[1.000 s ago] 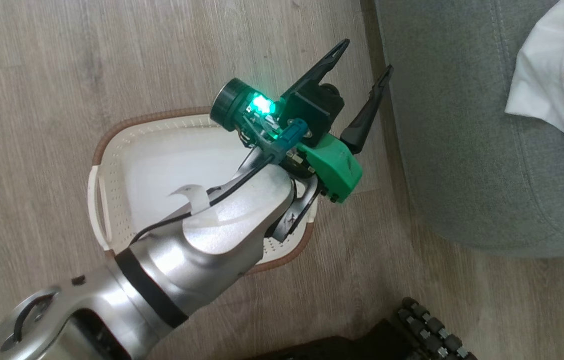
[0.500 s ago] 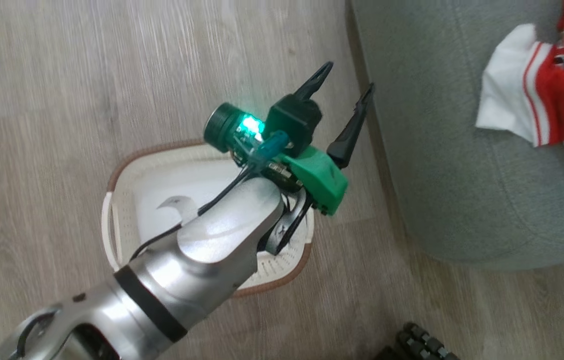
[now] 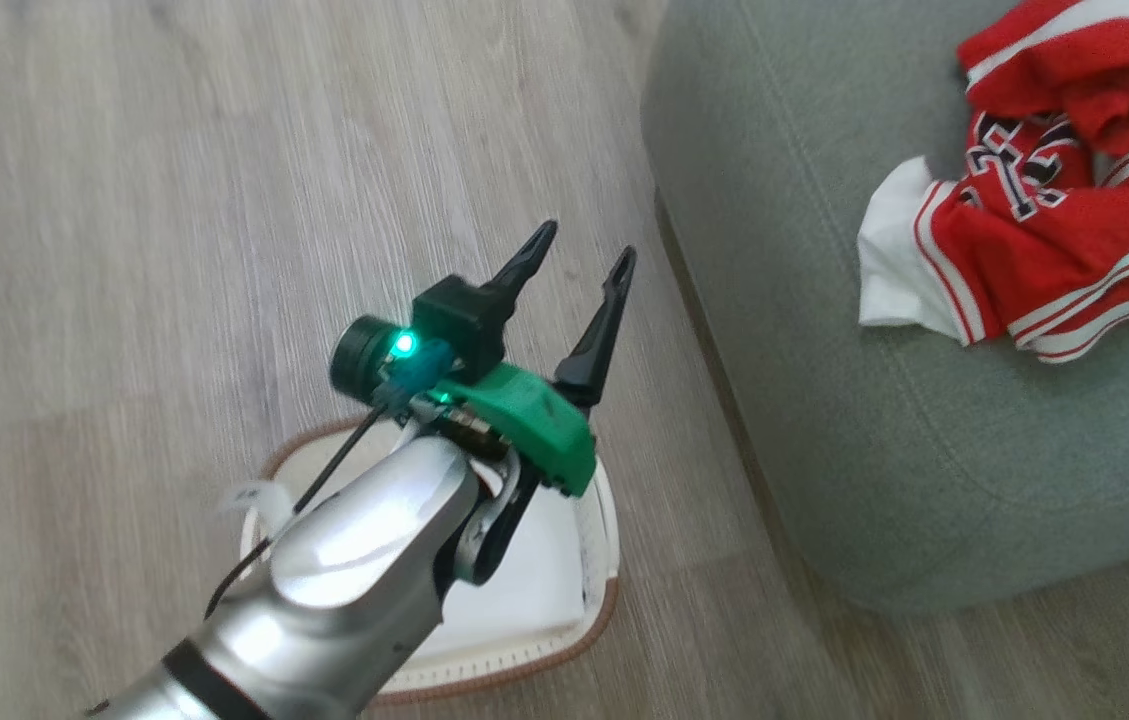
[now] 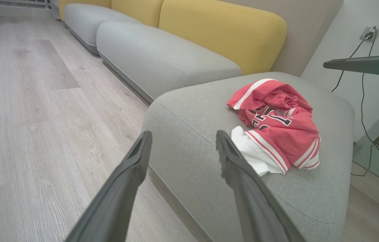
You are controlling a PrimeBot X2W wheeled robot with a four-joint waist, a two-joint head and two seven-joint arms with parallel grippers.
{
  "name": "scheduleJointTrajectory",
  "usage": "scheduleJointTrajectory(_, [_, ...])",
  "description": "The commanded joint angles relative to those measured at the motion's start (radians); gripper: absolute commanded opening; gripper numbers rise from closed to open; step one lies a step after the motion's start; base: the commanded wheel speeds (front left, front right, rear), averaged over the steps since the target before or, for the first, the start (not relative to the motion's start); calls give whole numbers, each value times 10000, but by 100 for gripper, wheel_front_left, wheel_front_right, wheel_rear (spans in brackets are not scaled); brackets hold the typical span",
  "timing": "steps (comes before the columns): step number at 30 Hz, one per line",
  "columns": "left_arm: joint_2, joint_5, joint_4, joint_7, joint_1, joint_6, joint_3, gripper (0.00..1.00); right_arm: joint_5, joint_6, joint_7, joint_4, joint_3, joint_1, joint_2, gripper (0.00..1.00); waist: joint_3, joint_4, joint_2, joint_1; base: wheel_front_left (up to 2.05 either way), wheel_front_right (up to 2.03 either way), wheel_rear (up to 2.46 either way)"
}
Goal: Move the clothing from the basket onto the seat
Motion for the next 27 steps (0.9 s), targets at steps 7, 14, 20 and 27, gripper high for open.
scheduleJointTrajectory(7, [728, 120, -1139, -123, 690, 72, 1054, 100, -376, -4, -1778, -973, 526, 212, -903, 100, -1282, 415, 0, 0, 0, 0, 0])
scheduleJointTrajectory(14, [1327, 215, -1784, -123, 1593, 264, 1770, 100, -237, -4, -2632, -1372, -66, 1055, -1018, 100, -1878, 928, 0, 0, 0, 0, 0])
scheduleJointTrajectory(20, [1788, 271, -2240, -123, 2358, 512, 2354, 100, -1157, -4, -2666, -1953, -2425, 2708, -696, 100, -2224, 1454, 0, 0, 0, 0, 0])
scheduleJointTrajectory(27, [2069, 357, -2585, -123, 3242, 749, 2961, 100, -2879, -4, -2668, -3053, -5764, 5528, 549, 100, -2446, 1791, 0, 0, 0, 0, 0])
